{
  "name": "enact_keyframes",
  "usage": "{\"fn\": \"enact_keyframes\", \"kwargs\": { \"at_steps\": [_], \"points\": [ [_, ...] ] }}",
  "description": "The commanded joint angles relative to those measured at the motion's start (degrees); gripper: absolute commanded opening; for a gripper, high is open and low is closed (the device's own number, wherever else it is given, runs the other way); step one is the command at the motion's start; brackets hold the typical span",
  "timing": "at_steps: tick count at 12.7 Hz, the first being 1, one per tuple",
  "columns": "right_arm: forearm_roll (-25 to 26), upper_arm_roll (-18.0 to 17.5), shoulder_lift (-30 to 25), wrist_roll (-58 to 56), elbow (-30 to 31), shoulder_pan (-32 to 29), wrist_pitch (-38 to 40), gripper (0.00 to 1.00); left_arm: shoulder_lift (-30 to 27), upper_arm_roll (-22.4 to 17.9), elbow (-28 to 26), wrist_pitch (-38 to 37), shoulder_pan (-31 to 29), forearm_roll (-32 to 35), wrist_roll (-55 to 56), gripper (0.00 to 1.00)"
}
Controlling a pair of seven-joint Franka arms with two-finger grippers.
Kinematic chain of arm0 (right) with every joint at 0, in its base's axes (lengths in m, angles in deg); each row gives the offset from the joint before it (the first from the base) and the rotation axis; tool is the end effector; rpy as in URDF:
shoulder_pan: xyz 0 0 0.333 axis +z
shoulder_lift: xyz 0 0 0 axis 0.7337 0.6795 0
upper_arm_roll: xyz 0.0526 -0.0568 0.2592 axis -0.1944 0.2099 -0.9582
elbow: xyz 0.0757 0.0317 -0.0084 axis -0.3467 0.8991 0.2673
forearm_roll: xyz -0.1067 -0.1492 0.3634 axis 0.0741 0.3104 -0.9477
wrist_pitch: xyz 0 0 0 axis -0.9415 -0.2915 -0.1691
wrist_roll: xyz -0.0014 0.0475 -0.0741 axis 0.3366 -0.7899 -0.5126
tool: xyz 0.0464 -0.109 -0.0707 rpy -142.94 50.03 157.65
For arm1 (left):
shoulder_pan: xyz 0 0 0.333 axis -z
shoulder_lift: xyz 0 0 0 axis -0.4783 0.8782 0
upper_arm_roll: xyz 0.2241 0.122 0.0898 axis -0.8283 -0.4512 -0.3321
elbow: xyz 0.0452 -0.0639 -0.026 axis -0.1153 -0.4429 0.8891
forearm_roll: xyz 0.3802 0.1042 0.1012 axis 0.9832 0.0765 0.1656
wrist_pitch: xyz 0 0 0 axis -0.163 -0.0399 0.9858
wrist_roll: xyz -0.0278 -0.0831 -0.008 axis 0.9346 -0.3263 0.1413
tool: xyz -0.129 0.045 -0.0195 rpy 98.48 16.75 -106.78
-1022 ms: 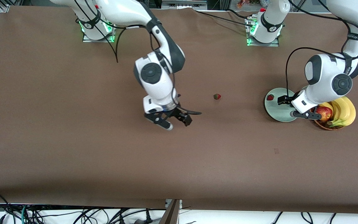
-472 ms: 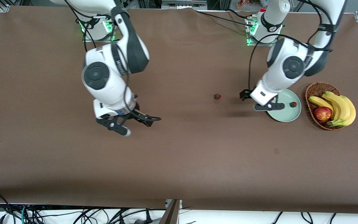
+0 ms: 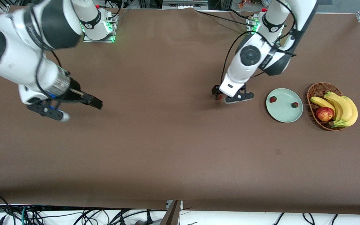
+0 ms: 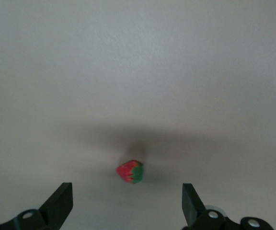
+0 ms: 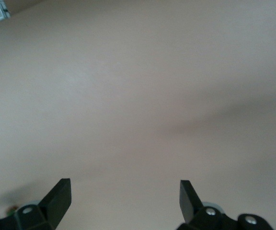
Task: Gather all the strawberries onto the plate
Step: 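Grasp the third strawberry with the left gripper while the right gripper withdraws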
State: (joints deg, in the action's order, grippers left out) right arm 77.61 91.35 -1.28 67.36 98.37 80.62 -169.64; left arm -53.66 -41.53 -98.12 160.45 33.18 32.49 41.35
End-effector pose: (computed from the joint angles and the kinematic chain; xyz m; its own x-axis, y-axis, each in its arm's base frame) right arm 0.6155 0.1704 0.4740 0.9474 -0.3138 -0.0630 -0.3180 -0.9452 -0.0743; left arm 0.4645 -0.3147 0.1910 0.9685 0.2451 -0.0429 0.2459 -0.9692 0.0154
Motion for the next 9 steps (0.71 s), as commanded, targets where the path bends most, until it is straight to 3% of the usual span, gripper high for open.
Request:
{"fn": "enact_keyframes", "kwargs": {
  "at_steps": [1, 3, 4, 7, 8, 9],
  "points": [
    [5.21, -10.43, -6.89, -3.44, 4.77, -10.54, 2.13, 1.00, 6.77, -0.05, 0.57, 4.67, 1.37, 7.82, 8.31, 1.00],
    [5.66, -18.06, -10.93, -7.39, 8.46, -20.11, 2.14, 1.00, 9.42, -0.14, 0.48, 6.70, 1.37, 10.04, 9.90, 1.00],
    [5.75, -20.11, -12.43, -7.50, 10.04, -22.68, 2.14, 1.00, 10.21, -0.23, 0.48, 6.79, 1.37, 10.39, 9.91, 1.00],
    [6.01, -20.66, -13.06, -7.67, 10.85, -23.23, 2.14, 1.00, 11.36, -0.32, 0.30, 7.23, 1.37, 11.97, 10.17, 1.00],
    [6.10, -20.66, -13.06, -8.54, 10.76, -23.23, 2.14, 1.00, 11.88, -0.49, 0.04, 7.23, 1.37, 12.33, 10.52, 0.95],
    [6.10, -20.66, -12.98, -8.99, 10.85, -23.23, 2.14, 1.00, 11.98, -0.58, 0.04, 7.32, 1.11, 13.29, 10.61, 0.73]
  ]
}}
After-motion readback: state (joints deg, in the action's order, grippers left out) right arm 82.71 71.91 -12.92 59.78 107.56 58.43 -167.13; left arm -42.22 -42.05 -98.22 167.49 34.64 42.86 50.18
